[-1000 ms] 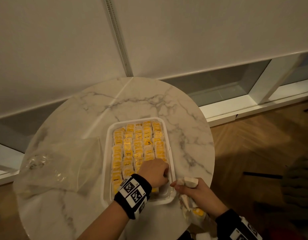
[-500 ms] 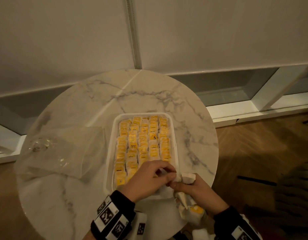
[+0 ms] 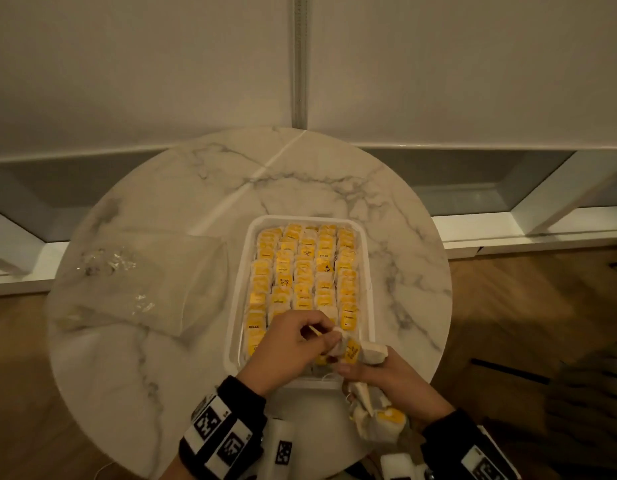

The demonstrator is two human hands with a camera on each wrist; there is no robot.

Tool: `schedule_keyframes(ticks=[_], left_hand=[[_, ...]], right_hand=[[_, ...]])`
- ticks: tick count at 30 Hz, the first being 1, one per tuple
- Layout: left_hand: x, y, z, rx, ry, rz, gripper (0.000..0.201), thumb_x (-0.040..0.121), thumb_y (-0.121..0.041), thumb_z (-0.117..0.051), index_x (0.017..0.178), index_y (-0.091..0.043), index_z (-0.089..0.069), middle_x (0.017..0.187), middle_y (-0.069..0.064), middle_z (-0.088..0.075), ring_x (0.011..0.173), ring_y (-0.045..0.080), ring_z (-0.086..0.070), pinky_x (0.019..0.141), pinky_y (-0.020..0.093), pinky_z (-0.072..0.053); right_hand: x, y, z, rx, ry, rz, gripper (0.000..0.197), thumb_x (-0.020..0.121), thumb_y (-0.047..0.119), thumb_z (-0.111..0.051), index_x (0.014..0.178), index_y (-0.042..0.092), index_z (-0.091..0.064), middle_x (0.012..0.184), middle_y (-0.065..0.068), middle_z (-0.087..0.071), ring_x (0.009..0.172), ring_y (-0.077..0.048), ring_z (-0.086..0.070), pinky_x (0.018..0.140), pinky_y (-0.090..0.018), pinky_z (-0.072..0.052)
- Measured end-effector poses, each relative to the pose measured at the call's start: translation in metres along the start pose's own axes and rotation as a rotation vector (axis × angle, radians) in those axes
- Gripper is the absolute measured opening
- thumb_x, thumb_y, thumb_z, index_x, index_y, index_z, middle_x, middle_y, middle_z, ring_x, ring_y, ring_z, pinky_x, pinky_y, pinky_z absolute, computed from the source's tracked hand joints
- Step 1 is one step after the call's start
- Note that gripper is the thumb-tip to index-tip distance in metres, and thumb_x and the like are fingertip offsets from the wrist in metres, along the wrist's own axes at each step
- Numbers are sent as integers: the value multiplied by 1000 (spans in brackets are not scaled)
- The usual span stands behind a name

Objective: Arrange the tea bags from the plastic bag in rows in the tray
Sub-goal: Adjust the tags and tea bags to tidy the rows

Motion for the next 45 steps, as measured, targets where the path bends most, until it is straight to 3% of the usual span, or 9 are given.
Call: schedule_keyframes(ticks=[3, 7, 12, 17, 23, 30, 38, 42, 45], left_hand=[[4, 2, 4, -92, 17, 27, 13, 91, -11, -68, 80, -17, -69, 72, -8, -68, 68, 16, -67, 67, 24, -51], [6, 6, 6, -210, 21, 94, 9, 94, -3, -61, 88, -8, -66, 73, 2, -68, 59, 20, -69, 50, 19, -46], [4, 7, -3, -207, 104, 118, 17, 94, 2, -57, 99, -10, -68, 83, 17, -73, 70, 25, -72, 54, 15, -46], [8, -3, -14, 86, 251, 12, 12, 91, -24, -70, 102, -27, -73, 101, -16, -72, 95, -1, -63, 77, 14, -45], [14, -11, -43, 312, 467, -78, 12, 84, -20, -77, 88, -29, -70, 80, -14, -65, 72, -3, -58, 64, 9, -39], [41, 6, -34, 382, 267, 29, 21, 83, -16, -76, 74, -29, -62, 79, -1, -69, 71, 12, -67, 73, 35, -57], [50, 23, -53, 455, 306, 192, 7, 87, -10, -69, 84, -12, -63, 76, 8, -74, 62, 17, -72, 52, 23, -51], [61, 14, -53, 683, 254, 154, 11, 84, -21, -71, 78, -24, -63, 70, -7, -65, 63, 12, -62, 60, 26, -50], [67, 6, -50, 909, 205, 113, 5, 84, -31, -67, 81, -29, -64, 82, -9, -65, 76, 13, -60, 63, 28, -43]], right_hand=[[-1, -1, 0, 107, -12, -8, 19, 82, 8, -75, 101, 8, -75, 86, -14, -70, 70, -19, -65, 65, -29, -53], [-4, 1, 4, 217, -80, -19, 11, 85, 9, -67, 80, 11, -76, 67, -15, -61, 56, -22, -58, 56, -31, -51], [-6, 8, 17, 144, -190, 73, 15, 83, 16, -70, 68, 19, -71, 70, -8, -62, 63, -18, -59, 69, -34, -48], [-10, 4, 15, -15, -132, 65, 27, 91, 9, -66, 68, 22, -73, 66, -3, -65, 63, -19, -62, 70, -39, -51], [-16, -2, 26, -158, -146, 85, 16, 90, 12, -69, 76, 16, -74, 73, 0, -67, 73, -13, -61, 73, -34, -47], [-25, -21, 55, -108, -265, 87, 9, 89, 13, -70, 88, 7, -77, 83, -2, -74, 81, -7, -66, 74, -18, -49], [-22, -33, 60, -68, -262, 88, 9, 89, 14, -69, 89, 12, -78, 84, 1, -75, 82, -6, -68, 78, -21, -51], [-21, -36, 63, -87, -262, 94, 9, 89, 17, -70, 88, 16, -79, 90, -3, -76, 88, -8, -68, 82, -22, -50], [-19, -37, 64, -90, -255, 104, 10, 89, 15, -69, 87, 17, -79, 90, -5, -76, 87, -9, -68, 81, -23, -50]])
Point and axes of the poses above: each hand's wrist, its own x-axis towards the middle knuckle, its own z-axis out of the back of the hand, y = z × x, the point moved 9 cm from there along x, towards the middle knuckle
